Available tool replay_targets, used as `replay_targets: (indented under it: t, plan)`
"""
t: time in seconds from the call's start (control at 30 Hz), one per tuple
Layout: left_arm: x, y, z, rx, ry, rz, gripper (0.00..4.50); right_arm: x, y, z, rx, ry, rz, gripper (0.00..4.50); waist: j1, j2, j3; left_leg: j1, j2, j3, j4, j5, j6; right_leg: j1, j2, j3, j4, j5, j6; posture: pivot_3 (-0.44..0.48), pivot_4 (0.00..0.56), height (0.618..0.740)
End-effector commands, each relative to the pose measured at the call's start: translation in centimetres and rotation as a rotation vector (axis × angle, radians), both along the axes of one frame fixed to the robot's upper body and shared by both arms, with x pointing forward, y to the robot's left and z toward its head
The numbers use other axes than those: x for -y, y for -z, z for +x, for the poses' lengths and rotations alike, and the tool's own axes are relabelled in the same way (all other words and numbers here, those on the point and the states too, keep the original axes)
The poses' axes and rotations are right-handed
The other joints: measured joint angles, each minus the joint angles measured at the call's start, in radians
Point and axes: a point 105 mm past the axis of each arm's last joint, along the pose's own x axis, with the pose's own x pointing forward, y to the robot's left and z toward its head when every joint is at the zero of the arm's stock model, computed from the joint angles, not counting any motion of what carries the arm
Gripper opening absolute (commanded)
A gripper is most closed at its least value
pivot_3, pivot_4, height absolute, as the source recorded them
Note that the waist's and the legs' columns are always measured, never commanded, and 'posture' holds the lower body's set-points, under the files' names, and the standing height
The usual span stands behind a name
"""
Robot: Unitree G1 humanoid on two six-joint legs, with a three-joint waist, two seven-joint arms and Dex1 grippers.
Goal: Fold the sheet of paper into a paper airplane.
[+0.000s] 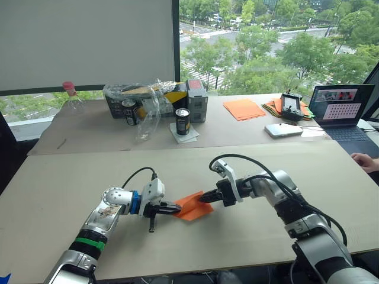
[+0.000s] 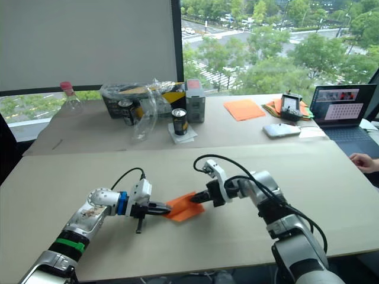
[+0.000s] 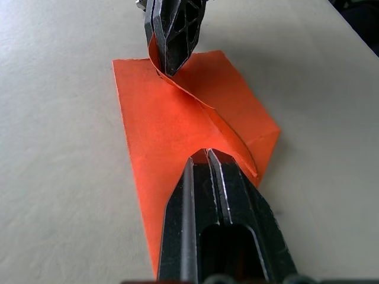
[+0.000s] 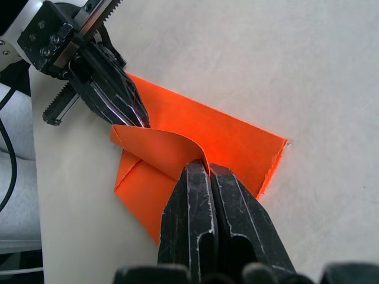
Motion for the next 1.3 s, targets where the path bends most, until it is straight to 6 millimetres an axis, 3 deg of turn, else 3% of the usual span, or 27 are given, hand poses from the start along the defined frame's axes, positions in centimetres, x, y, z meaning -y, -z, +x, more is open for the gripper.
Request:
replay_targets:
  t: [0.03,0.2,0.33,0.57,0.8,1.07,1.3]
  plan:
    - [-0.6,0.8,0.5,-0.007,-0.029,0.044,0.0,0.1,-0.4,-2.3,-0.079,-0.009,0.047,0.06,0.005,0.0,0.0,-0.001,0.0,0.0,0.0,0.0,0.0,-0.001,0.0,0.0,0.0,0.0,0.0,0.0,0.15,0.695]
    - [-0.2,1.0,0.8,0.0,0.0,0.055,0.0,0.0,-0.2,-5.4,-0.173,-0.002,0.078,0.06,0.013,0.0,0.0,-0.007,0.0,0.0,0.0,-0.001,0.0,-0.005,0.0,-0.001,-0.001,0.0,0.0,0.0,0.15,0.695]
    - [0.4,1.3,0.7,-0.007,0.053,0.076,0.0,-0.5,1.4,-6.9,-0.24,0.042,0.094,0.06,0.018,0.001,-0.001,-0.009,0.0,0.0,0.001,-0.001,0.0,-0.007,-0.001,0.0,-0.001,0.0,0.0,0.0,0.15,0.695]
    - [0.3,1.3,0.9,-0.012,0.067,0.082,0.0,-0.1,1.4,-5.4,-0.215,0.175,0.124,0.06,0.014,0.0,-0.007,-0.003,0.001,-0.001,0.0,-0.002,0.001,0.0,0.0,-0.002,-0.004,-0.001,0.001,0.0,0.15,0.695]
    - [0.2,1.4,0.9,-0.015,0.078,0.092,0.0,0.5,0.4,-5.5,-0.141,0.172,0.132,2.25,0.013,0.001,-0.006,-0.001,0.001,-0.001,-0.001,-0.003,0.002,0.002,0.0,-0.002,-0.005,-0.002,0.003,0.0,0.15,0.695]
    - [0.3,1.3,1.0,-0.015,0.091,0.097,0.0,0.8,-0.4,-7.4,0.006,0.07,0.15,2.25,0.013,0.001,-0.006,-0.002,0.0,-0.001,0.0,-0.003,0.003,0.002,0.0,-0.002,-0.006,-0.004,0.006,0.0,0.15,0.695]
    - [0.3,1.3,0.9,-0.021,0.109,0.102,0.0,0.3,-0.5,-6.7,0.202,0.03,0.127,2.25,0.013,0.001,-0.006,-0.002,0.0,0.0,0.0,-0.003,0.003,0.002,0.0,-0.002,-0.006,-0.007,0.011,0.0,0.15,0.695]
